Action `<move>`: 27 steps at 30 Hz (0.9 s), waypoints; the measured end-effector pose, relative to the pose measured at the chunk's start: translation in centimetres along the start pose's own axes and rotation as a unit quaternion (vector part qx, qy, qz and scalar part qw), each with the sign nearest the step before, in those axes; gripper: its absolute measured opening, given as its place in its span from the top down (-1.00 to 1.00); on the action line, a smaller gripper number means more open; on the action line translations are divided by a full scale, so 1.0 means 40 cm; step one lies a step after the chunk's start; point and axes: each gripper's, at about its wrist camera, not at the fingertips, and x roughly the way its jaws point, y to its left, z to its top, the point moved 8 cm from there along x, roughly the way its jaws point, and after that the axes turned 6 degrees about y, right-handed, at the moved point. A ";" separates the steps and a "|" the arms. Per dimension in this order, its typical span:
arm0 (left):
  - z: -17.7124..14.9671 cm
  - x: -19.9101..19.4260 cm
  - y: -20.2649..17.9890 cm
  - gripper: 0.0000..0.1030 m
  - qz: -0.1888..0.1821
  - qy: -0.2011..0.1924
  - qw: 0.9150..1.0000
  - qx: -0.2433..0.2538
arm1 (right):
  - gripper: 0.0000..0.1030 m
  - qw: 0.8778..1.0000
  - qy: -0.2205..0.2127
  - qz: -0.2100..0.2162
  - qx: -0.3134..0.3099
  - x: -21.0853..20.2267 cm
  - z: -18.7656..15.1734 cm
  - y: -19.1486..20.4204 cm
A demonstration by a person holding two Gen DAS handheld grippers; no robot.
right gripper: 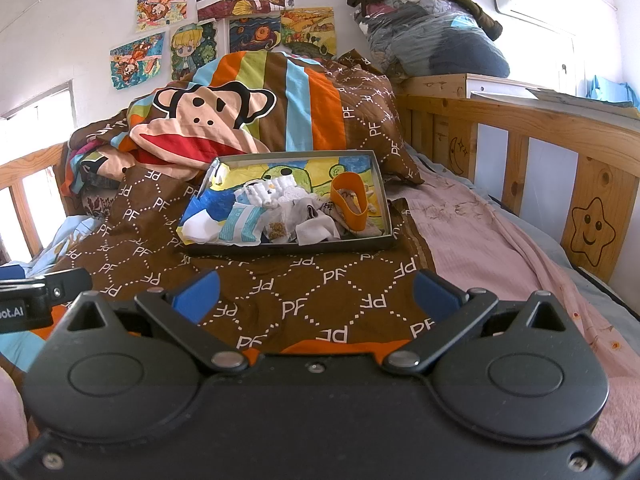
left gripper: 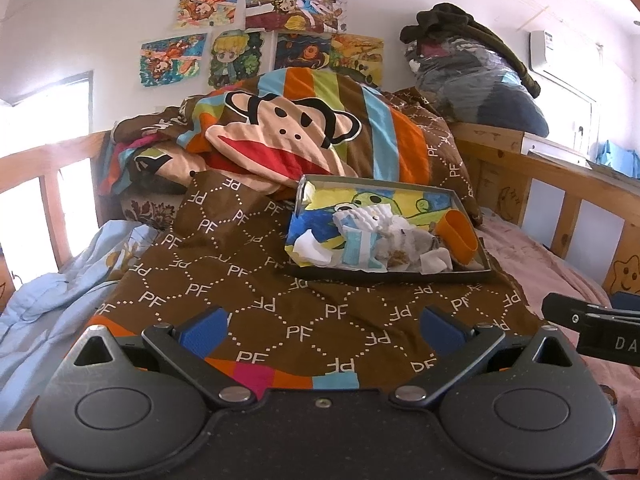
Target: Organize soft objects
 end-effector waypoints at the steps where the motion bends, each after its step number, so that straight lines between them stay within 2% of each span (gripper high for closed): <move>1: 0.000 0.000 0.001 -0.99 0.000 0.001 1.000 0.000 | -0.99 1.000 0.000 0.000 0.000 0.000 0.000 0.000; 27: 0.010 -0.013 0.003 -0.99 -0.003 -0.010 1.000 0.005 | -0.99 1.000 0.002 0.000 0.000 0.000 0.000 0.004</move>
